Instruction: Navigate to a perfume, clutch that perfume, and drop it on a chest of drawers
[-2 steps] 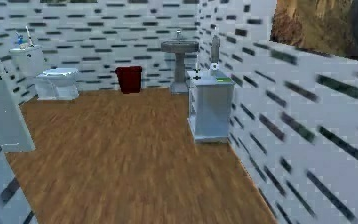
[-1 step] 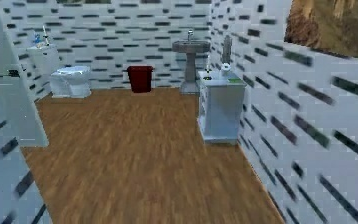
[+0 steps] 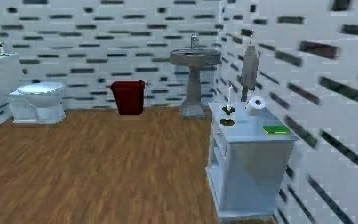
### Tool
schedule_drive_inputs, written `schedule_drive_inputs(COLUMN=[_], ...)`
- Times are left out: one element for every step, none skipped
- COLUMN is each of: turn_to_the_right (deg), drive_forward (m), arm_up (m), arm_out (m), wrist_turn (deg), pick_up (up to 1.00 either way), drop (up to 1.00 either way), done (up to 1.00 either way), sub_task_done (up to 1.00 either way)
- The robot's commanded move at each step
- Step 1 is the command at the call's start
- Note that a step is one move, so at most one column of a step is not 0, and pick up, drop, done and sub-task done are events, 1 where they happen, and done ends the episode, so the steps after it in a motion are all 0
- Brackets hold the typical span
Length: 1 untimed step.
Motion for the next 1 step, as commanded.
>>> schedule_drive_inputs(turn_to_the_right=[0.0], drive_forward=[1.00], arm_up=[0.00], arm_out=[0.00], wrist_turn=[0.0], pick_up=[0.00], drop=[0.00], done=[0.00], sub_task_done=[0.00])
